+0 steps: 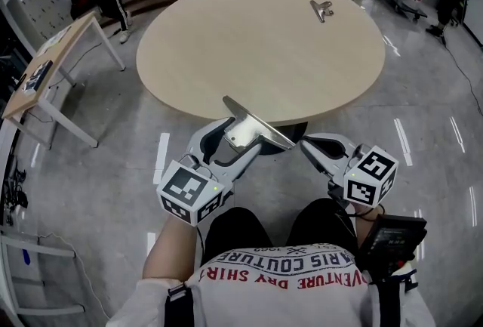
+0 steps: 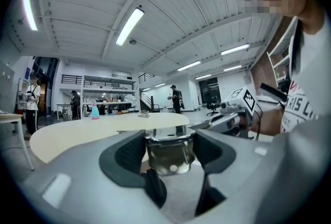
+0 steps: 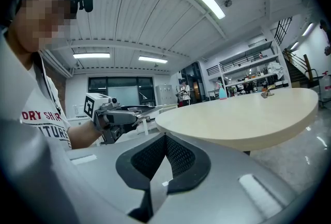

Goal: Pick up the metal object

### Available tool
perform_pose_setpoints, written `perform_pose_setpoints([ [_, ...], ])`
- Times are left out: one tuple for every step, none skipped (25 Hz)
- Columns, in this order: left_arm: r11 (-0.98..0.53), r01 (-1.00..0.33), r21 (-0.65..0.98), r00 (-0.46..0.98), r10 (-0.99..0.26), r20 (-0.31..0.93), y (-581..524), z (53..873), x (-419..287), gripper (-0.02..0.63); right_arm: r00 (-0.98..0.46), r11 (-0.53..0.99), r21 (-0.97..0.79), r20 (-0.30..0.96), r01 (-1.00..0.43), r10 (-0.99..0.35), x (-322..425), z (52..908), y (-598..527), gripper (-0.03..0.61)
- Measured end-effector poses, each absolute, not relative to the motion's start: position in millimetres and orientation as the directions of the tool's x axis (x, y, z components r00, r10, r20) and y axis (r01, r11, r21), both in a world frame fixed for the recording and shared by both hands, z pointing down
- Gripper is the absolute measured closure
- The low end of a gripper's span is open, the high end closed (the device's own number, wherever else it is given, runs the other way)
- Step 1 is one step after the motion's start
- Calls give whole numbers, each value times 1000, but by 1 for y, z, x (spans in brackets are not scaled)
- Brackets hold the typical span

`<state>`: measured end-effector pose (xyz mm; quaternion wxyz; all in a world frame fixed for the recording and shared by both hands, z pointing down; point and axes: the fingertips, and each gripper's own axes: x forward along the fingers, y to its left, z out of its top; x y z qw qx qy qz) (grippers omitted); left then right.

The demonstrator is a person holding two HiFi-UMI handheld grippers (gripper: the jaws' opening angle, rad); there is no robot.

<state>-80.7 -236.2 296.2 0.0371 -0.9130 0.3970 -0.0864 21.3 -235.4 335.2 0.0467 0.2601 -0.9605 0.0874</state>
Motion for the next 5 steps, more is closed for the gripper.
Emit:
perform_pose_setpoints([
  [-683,-718,-133,671,-731,129,-236,296,-81,333,-861,849,-145,133,-507,-491,21,335,-235,578],
  [-684,-718,-130,671,-730,131,-236,297,-81,333,-861,849,-146,132,-507,-491,21,335,-235,577],
  [-685,-718,-125,672,-729,132,-236,297,-82,333,-861,850,-146,132,-507,-491,20,334,-235,577],
  [-685,-718,-120,672,-728,132,-236,297,-82,333,-861,850,-146,133,-507,-491,19,334,-235,577],
  [-686,-719,-115,673,-728,133,-236,298,-83,333,-861,850,-145,135,-507,-490,19,334,-235,577],
])
